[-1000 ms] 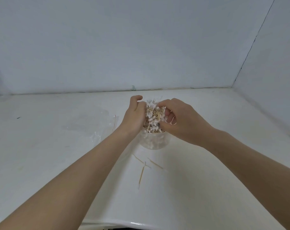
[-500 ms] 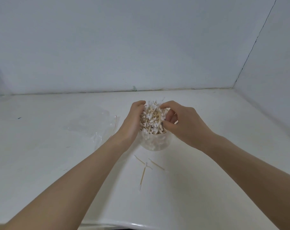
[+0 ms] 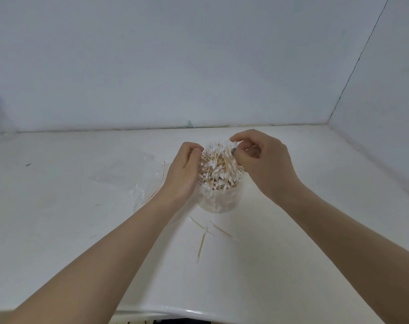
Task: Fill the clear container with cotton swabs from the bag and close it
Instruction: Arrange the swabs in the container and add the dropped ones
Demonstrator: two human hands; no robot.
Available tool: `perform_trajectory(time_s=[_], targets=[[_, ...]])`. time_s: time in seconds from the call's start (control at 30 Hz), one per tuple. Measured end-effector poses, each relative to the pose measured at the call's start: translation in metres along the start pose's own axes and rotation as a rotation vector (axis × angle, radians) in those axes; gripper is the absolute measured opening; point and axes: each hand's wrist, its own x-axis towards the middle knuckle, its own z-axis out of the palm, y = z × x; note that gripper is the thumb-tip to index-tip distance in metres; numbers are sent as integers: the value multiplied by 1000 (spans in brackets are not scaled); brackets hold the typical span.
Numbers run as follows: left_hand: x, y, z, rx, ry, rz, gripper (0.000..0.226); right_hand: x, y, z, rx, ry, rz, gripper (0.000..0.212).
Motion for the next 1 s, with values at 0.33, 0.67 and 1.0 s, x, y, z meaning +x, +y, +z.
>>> perform_trajectory(time_s=[0.33, 0.67, 1.0], targets=[[-5, 6, -3, 14, -76, 110, 21, -18, 14, 6, -318, -162, -168, 12], [-4, 2, -7, 195, -83, 217, 19, -24, 17, -1, -334, -155, -207, 15], [13, 4, -8, 56, 81, 73, 27, 9, -20, -24, 54, 11, 24, 10]])
